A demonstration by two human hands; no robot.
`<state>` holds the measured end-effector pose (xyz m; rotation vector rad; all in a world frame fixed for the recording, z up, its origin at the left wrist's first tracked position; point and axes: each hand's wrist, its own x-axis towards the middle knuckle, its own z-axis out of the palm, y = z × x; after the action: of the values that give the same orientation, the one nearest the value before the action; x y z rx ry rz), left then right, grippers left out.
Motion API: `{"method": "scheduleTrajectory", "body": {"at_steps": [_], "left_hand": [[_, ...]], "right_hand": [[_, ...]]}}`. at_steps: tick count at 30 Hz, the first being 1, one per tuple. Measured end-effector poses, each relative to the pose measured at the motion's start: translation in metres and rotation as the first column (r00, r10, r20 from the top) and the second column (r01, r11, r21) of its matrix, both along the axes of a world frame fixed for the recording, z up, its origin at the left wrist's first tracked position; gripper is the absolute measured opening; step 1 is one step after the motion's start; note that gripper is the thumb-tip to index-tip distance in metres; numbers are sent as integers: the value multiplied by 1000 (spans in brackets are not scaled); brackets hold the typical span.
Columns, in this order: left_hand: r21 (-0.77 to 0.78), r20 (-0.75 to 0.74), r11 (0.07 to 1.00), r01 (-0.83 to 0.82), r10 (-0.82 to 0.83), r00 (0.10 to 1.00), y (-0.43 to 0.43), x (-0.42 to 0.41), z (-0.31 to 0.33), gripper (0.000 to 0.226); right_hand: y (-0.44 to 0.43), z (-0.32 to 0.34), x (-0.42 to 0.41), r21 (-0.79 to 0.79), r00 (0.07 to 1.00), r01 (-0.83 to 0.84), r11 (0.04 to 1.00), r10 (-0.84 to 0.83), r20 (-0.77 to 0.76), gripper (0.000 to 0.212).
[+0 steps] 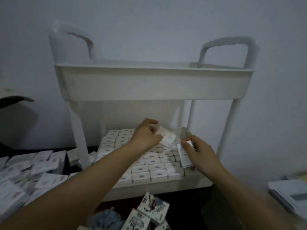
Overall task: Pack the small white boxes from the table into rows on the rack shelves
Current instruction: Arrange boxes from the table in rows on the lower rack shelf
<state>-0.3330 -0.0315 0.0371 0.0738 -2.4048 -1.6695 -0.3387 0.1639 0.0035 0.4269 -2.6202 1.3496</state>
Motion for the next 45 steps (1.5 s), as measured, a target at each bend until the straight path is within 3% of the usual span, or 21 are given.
{"method": "scheduleTrajectory", "body": {"at_steps": [3,8,11,17,20,23,26,30,34,39,42,45], "left_hand": [[-136,-107,985,-108,93,990,3,-56,5,30],[-339,-249,939,-55,-33,968,9,-121,-7,30],[-540,-185,841,34,-158,970,9,-144,-23,36],[-679,-78,725,113,-225,971,-2,-162,-46,41],[-839,-143,543,30,-274,951,-2,-165,-46,27],[-886,-116,462,33,-289,950,-4,-165,-53,29],[-870,-103,491,42,-264,959,-3,-161,-60,25],[-863,-221,500,-75,-241,945,-1,-156,-67,25],[-850,-281,517,-103,-279,918,1,-146,-65,34],[-823,-164,568,10,-254,953,5,-129,-63,35],[-819,-167,574,5,-248,954,9,-119,-70,38],[-792,-166,610,19,-246,955,9,-116,-73,41]], "right_hand": [[-6,-8,-21,-81,997,57,995,-52,63,20],[-10,-2,-49,-307,987,74,949,-25,162,12],[-11,6,-63,-381,986,61,923,3,166,11],[-20,10,-78,-464,970,29,885,88,228,15],[-24,14,-83,-486,970,29,873,93,225,25],[-26,17,-86,-521,964,40,852,105,245,40],[-28,15,-89,-497,966,61,866,74,248,58],[-31,14,-99,-559,950,94,824,95,299,41],[-39,16,-120,-505,969,80,859,52,243,23],[-53,12,-148,-414,986,152,897,-107,130,47],[-58,11,-159,-94,993,81,992,-88,-74,50],[-59,6,-165,186,968,135,973,-89,-233,39]]}}
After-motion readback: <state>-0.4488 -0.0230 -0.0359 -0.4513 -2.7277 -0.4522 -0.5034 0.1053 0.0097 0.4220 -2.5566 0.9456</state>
